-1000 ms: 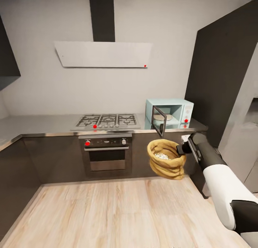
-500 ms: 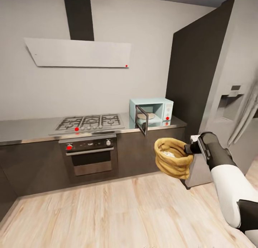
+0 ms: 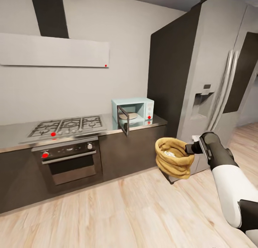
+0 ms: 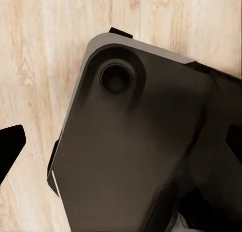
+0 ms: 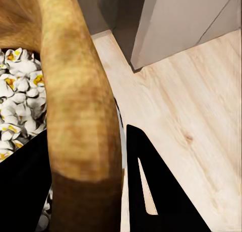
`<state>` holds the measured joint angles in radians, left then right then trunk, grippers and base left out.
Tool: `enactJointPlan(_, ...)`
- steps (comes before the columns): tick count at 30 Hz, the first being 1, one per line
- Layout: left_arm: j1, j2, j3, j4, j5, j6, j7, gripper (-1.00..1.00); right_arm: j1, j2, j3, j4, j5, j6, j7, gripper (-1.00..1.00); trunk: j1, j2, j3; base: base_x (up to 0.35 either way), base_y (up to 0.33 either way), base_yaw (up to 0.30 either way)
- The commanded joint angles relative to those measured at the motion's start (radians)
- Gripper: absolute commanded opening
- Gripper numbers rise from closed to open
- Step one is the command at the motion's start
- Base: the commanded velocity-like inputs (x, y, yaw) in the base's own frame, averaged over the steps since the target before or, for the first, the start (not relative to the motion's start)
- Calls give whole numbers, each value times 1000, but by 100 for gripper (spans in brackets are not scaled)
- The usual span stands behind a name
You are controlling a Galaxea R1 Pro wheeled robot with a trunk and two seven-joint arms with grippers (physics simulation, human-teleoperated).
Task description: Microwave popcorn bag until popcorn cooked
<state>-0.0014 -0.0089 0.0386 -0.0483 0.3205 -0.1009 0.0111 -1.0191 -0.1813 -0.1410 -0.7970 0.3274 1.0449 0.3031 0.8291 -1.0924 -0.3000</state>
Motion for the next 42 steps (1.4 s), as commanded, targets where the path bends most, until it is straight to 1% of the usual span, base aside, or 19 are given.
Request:
enactJointPlan(1,0,0,3,0,2,0,2,100,0,0,-2,-1,10,2,10,-100,0,-1,-1,241,-195,-191)
enactJointPlan(10,0,0,3,1,6,7,3,100,-1,0,-2,-1,9,2,10,-100,0,-1,-1,266,-219,-20)
enactJointPlan(15,0,0,3,1,6,7,22,100,0,0,-2,-1,9,2,10,-100,0,-1,-1,276,-222,0)
enactJointPlan(21,0,0,3,1,7,7,23,100,0,2,-1,-1,16,2,9,-100,0,-1,-1,276,-222,0)
enactJointPlan(31,0,0,3,1,9,7,23,100,-1,1,-2,-1,15,2,10,-100,0,-1,-1,276,-222,0)
enactJointPlan(35,0,0,5,1,10,7,23,100,1,1,0,-1,23,2,8,-100,0,-1,-1,276,-222,0)
enactJointPlan(42,0,1,9,1,12,3,23,100,0,4,0,-1,15,2,8,-100,0,-1,-1,276,-222,8)
